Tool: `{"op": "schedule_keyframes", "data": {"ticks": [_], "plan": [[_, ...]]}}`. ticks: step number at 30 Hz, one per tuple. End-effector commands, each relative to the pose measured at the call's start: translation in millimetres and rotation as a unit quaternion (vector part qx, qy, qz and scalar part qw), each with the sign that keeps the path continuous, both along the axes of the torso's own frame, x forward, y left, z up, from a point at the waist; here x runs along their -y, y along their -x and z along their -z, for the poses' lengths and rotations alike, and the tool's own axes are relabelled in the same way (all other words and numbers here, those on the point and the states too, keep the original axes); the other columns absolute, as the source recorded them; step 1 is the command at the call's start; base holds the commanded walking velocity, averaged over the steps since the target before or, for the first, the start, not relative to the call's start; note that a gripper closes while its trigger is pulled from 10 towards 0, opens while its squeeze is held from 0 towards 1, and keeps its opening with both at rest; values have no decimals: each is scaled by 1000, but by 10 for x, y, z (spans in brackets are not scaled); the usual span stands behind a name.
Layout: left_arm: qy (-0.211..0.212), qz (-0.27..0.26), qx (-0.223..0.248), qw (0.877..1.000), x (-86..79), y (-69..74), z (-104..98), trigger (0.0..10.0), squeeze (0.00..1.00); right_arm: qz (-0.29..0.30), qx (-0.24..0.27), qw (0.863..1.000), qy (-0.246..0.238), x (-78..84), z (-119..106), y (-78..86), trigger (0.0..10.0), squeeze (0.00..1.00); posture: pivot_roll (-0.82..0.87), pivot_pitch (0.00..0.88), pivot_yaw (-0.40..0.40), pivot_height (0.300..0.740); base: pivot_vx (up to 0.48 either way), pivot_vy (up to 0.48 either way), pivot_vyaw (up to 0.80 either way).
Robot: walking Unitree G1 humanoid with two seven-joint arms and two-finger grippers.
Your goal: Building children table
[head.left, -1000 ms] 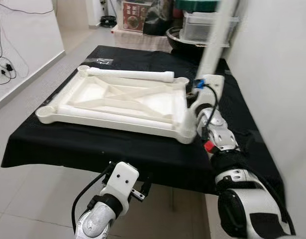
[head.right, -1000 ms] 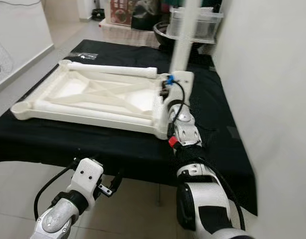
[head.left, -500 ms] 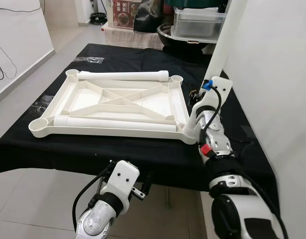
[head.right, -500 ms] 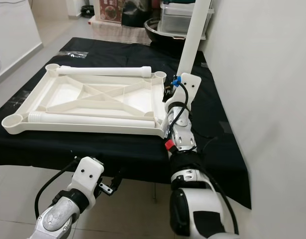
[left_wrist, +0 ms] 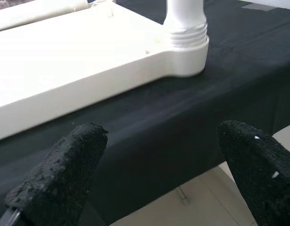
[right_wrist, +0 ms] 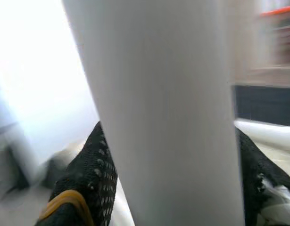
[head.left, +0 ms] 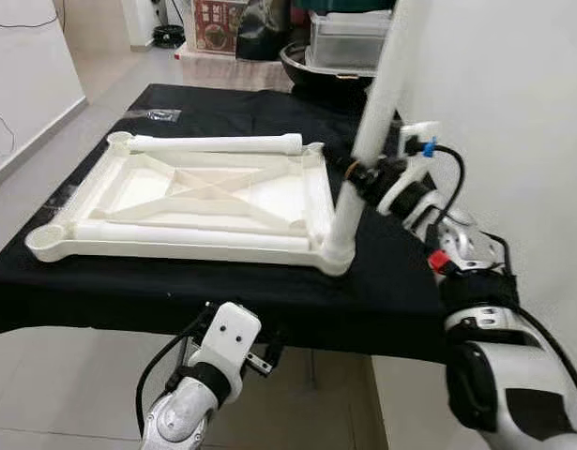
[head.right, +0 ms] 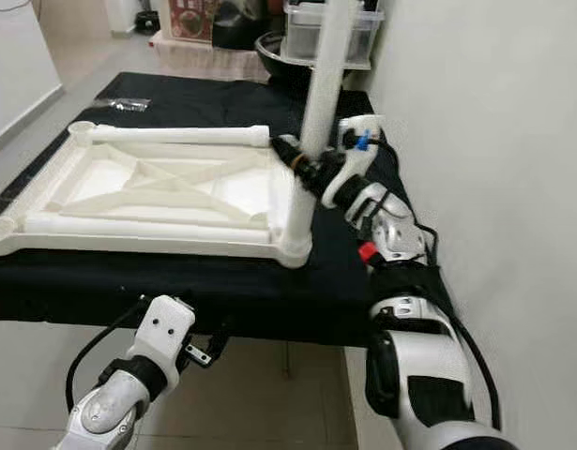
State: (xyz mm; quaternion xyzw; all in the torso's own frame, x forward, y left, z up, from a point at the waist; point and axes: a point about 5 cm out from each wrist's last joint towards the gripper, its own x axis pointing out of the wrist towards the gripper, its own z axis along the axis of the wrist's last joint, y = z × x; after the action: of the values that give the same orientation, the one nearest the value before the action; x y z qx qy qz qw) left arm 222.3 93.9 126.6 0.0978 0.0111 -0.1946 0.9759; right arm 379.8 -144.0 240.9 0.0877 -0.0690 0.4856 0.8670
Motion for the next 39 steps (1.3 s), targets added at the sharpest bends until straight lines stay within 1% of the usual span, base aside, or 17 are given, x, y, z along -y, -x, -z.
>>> {"op": "schedule_keyframes", "data": {"ticks": [1,7,8,9,16,17,22,23,24,25,29,31,34,35,37,38,39], "plan": [[1,1,-3,1000,5,7,9,10000,0,-131,-5,990,45,-247,141,130,10000,0,128,87,-116,740,0,0,0],[3,0,-3,1000,3,23,11,10000,0,-181,15,982,58,-399,113,171,10000,0,132,88,-122,740,0,0,0],[3,1,-3,1000,4,29,11,10000,0,-186,22,981,59,-454,88,166,8196,0,129,89,-121,740,0,0,0],[3,2,-3,1000,5,32,10,10000,0,-190,26,980,60,-486,70,164,0,0,129,89,-121,740,0,0,0],[5,2,-5,1000,19,28,15,10000,0,-97,33,994,38,-498,1,46,0,0,132,89,-129,740,0,0,0],[5,0,-5,1000,21,43,24,10000,0,11,13,1000,9,-415,19,-59,0,0,137,64,-125,740,0,0,0],[5,0,-5,1000,10,62,27,10000,0,154,-23,987,-23,-281,32,-163,0,0,135,63,-118,740,0,0,0],[5,1,-6,1000,6,66,31,10000,0,245,-33,969,-13,-189,56,-203,0,0,126,54,-115,740,0,0,0],[4,7,-9,1000,16,64,43,10000,0,428,-72,901,6,41,180,-226,0,0,117,47,-114,740,0,0,0],[4,7,-9,1000,16,64,43,10000,0,428,-72,901,6,41,180,-226,0,0,117,47,-114,740,0,0,0],[3,11,-11,1000,31,63,56,10000,0,565,-115,817,12,212,340,-140,0,0,120,39,-114,740,0,0,0],[2,12,-12,1000,33,68,64,10000,0,581,-123,804,8,169,387,-95,0,0,129,26,-114,740,0,0,0],[1,11,-13,1000,32,75,74,10000,0,580,-136,803,-10,-4,453,-56,1608,0,131,25,-114,740,0,0,0],[1,11,-13,1000,35,79,77,10000,0,560,-124,819,-22,-110,428,-66,10000,0,135,17,-117,740,0,0,0],[1,11,-13,1000,37,84,82,10000,0,544,-110,831,-36,-184,396,-72,10000,0,134,17,-115,740,0,0,0],[2,12,-13,1000,41,89,84,10000,0,525,-88,845,-46,-228,353,-77,10000,1000,132,13,-116,740,0,0,0],[2,13,-13,1000,43,91,85,10000,0,519,-74,850,-51,-260,322,-72,10000,1000,132,13,-116,740,0,0,0]]}}
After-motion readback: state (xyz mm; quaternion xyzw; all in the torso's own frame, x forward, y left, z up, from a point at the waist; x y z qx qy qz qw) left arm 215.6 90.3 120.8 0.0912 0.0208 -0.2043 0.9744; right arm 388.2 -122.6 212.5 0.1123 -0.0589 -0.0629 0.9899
